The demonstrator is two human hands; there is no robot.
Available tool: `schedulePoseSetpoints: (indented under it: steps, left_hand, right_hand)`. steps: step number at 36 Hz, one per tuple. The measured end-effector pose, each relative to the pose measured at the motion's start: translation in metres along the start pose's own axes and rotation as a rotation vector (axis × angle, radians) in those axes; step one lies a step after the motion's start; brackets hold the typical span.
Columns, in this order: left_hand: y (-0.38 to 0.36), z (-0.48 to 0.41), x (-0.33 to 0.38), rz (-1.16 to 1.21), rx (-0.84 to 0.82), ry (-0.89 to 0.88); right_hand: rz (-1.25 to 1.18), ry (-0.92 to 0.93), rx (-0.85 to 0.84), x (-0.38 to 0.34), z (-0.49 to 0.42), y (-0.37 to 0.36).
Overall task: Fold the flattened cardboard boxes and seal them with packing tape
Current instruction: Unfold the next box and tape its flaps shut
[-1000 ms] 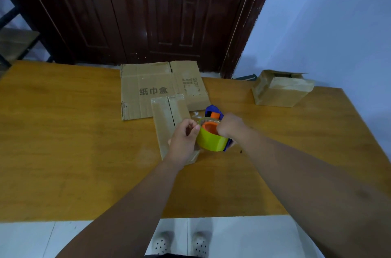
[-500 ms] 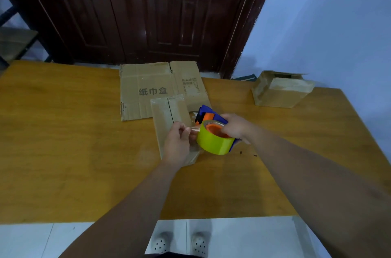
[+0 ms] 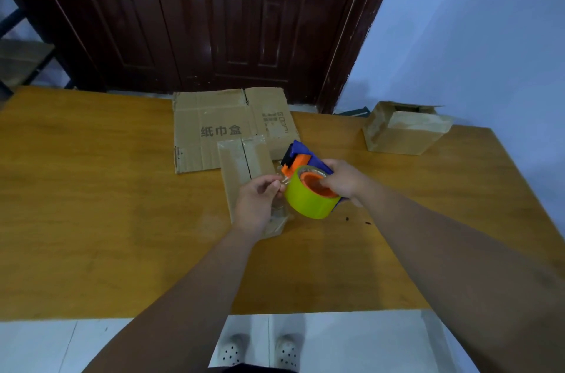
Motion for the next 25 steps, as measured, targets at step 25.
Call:
schedulePoseSetpoints:
  steps: [25]
  left_hand:
    - [0.007,-0.008,-0.001,-0.066,0.117,-0.084]
  right_hand:
    - [0.011,0.043,0.096,-0.003,0.011,0.040]
Point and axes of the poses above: each hand's wrist, its own z-axis away from the middle knuckle, its own y-axis out of the back of the hand, x = y × z, the point moved 9 cm from there along -z, towards the middle knuckle, and after that the axes turned 2 degrees about -y, right-handed, at the moved point
